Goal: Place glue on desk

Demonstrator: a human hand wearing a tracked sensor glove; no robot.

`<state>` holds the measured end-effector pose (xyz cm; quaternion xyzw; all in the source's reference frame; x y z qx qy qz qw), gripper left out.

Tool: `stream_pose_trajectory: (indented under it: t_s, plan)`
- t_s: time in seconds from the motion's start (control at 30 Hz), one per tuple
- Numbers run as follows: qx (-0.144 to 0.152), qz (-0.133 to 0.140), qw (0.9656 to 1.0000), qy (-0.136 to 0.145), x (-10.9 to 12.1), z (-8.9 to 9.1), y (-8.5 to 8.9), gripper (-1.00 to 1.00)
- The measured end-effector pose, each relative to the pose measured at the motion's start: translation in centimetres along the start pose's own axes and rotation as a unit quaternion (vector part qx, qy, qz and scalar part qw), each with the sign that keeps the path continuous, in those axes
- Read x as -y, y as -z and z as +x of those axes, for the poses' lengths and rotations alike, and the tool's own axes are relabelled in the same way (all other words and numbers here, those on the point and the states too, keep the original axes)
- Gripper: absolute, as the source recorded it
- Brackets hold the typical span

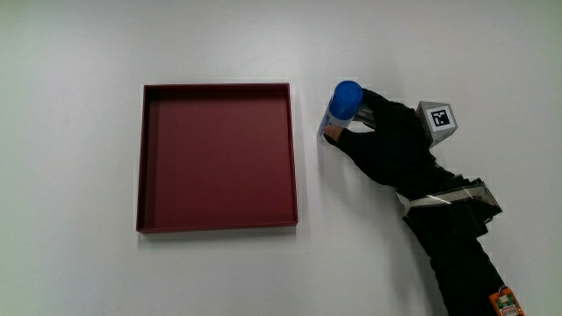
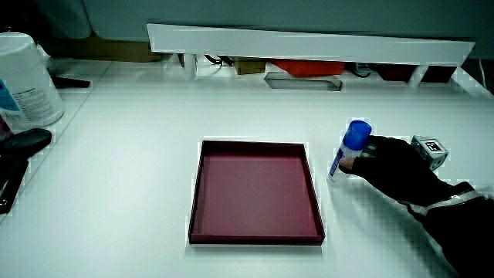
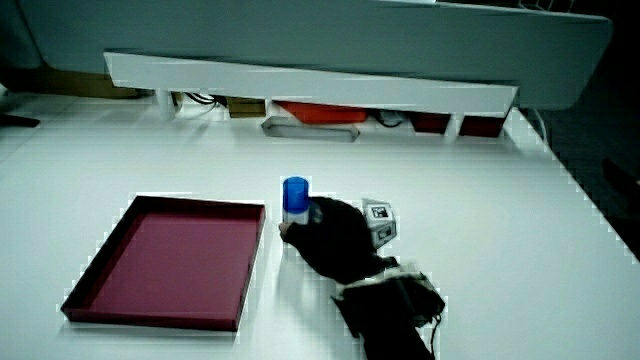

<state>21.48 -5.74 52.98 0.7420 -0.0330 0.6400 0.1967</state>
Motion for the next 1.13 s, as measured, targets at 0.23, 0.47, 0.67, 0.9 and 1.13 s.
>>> stream_pose_trajectory:
  t_s: [0.23,0.47,0.67,0.9,1.13]
  plan:
    - [0.049,0.000,0.9988,-0.003,1.6,0.7,-0.6,-0.71]
    - [0.082,0.017,0.9965,0.007,6.0,-0.6,-0.3,-1.00]
    - [0.081,0.024,0.9957,-0.040,9.9,-2.3,0.0,-1.00]
    - [0.099,0.023,0.9926,-0.065,13.9,-3.4,1.2,-1.00]
    - [0.095,0.024,0.9946,-0.034,15.8,-3.6,2.2,-1.00]
